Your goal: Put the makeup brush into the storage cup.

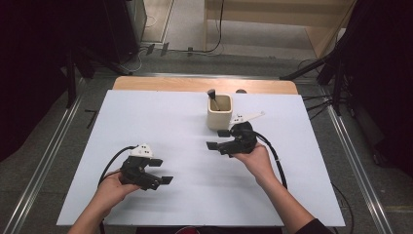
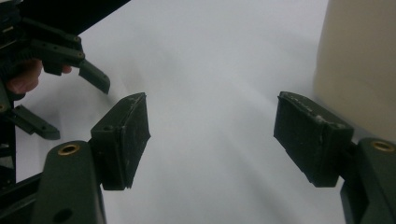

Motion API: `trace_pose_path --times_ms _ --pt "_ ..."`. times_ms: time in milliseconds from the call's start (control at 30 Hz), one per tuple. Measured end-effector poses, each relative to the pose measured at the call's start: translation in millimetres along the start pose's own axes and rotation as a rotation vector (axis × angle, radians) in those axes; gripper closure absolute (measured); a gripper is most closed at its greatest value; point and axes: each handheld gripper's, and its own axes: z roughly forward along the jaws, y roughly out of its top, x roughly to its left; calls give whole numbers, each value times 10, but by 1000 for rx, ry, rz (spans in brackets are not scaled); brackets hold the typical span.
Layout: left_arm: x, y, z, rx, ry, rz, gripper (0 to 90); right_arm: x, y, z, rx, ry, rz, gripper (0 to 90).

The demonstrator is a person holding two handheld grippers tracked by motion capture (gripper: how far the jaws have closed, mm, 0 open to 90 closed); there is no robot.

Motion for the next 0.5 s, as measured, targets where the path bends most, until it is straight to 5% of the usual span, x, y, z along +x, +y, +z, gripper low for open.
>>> trace_pose_path --times_ms 500 --pt "6 -2 -9 2 5 9 229 37 -155 -80 -6 8 -13 273"
